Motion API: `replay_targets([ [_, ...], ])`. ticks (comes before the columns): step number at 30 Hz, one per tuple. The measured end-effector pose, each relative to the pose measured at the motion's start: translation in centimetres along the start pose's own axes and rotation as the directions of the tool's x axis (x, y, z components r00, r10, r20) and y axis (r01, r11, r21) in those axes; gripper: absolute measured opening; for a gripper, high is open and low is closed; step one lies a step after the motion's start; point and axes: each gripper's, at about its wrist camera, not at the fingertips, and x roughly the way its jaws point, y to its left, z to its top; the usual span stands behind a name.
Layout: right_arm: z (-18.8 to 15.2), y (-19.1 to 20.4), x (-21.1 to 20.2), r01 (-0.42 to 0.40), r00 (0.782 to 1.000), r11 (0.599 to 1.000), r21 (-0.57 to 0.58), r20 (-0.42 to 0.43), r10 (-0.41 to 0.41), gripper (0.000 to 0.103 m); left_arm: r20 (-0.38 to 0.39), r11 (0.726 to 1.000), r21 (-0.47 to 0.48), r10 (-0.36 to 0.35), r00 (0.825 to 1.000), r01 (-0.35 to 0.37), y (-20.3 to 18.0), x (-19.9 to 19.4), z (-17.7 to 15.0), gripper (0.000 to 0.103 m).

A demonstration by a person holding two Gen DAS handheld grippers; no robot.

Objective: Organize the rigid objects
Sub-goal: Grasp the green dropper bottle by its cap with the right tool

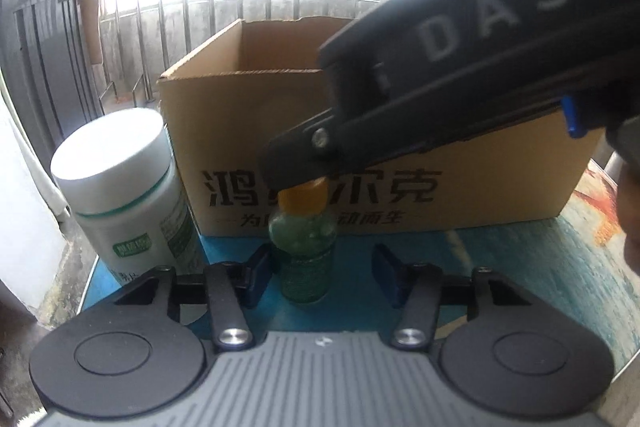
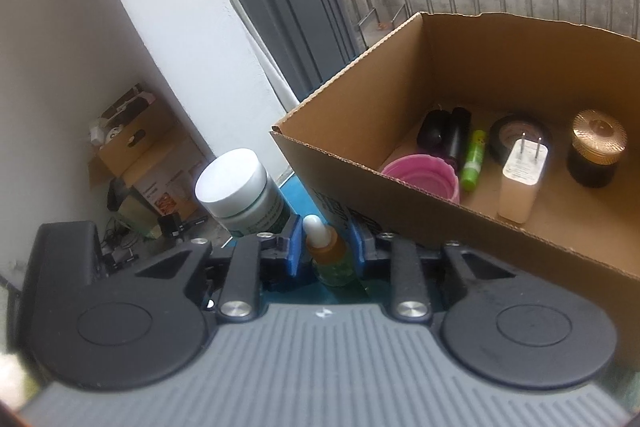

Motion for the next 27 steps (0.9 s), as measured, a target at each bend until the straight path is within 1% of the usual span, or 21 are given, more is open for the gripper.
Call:
replay_targets([
  [2,0.0,0.0,0.1,-0.008,1.0,1.0,-0.008,-0.001,0.008,0.019,-0.003,1.0,-0.013,0.004,1.0,-0.004,0.3,0.1,-0.1,0.044],
  [4,-0.1,0.1,0.1,-0.007,1.0,1.0,-0.021,0.002,0.007,0.018,-0.005,1.0,-0.022,0.011,1.0,-0.011,0.4,0.0,-0.2,0.04],
  [5,-0.2,0.1,0.1,-0.006,1.0,1.0,-0.023,0.005,0.006,0.018,-0.004,1.0,-0.026,0.013,1.0,-0.013,0.4,0.0,-0.3,0.034],
  [11,-0.6,0.3,-0.7,0.015,1.0,1.0,-0.02,0.02,-0.015,0.016,0.0,0.999,-0.027,0.019,1.0,-0.019,1.3,0.3,0.0,0.034],
  [15,-0.7,0.7,-2.3,0.02,0.999,1.0,-0.006,0.043,-0.02,0.016,0.026,1.0,-0.015,0.007,1.0,-0.007,1.5,-0.9,0.2,0.033],
  [20,-0.8,2.2,-5.7,0.035,0.995,0.999,-0.021,0.09,-0.033,0.016,0.064,1.0,-0.003,-0.018,0.998,0.018,1.5,-3.6,0.7,0.033],
  [23,-0.8,3.2,-7.9,0.049,0.991,0.997,-0.052,0.125,-0.042,0.015,0.088,0.999,0.008,-0.041,0.995,0.04,1.4,-5.0,1.5,0.033],
  [27,-0.3,3.9,-11.0,0.054,0.982,0.996,-0.072,0.185,-0.04,0.015,0.126,0.998,0.044,-0.055,0.991,0.05,0.8,-6.6,3.2,0.033],
])
